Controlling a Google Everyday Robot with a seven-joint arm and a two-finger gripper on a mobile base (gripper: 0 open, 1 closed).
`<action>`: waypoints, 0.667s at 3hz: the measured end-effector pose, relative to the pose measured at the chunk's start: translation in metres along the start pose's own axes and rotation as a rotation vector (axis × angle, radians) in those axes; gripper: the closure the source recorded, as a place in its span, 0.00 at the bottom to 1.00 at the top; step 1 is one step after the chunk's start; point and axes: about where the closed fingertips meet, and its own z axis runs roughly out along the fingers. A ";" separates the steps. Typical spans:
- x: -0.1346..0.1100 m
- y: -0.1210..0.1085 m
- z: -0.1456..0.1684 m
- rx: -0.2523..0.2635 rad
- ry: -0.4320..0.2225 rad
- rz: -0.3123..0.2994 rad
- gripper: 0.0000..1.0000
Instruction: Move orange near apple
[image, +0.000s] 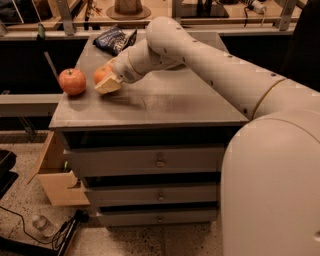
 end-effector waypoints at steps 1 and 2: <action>0.000 0.000 0.000 0.000 0.000 0.000 0.57; 0.000 0.002 0.003 -0.005 0.000 0.000 0.35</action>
Offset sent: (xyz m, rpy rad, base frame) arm 0.0000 0.0001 0.0000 0.0000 0.0001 0.0001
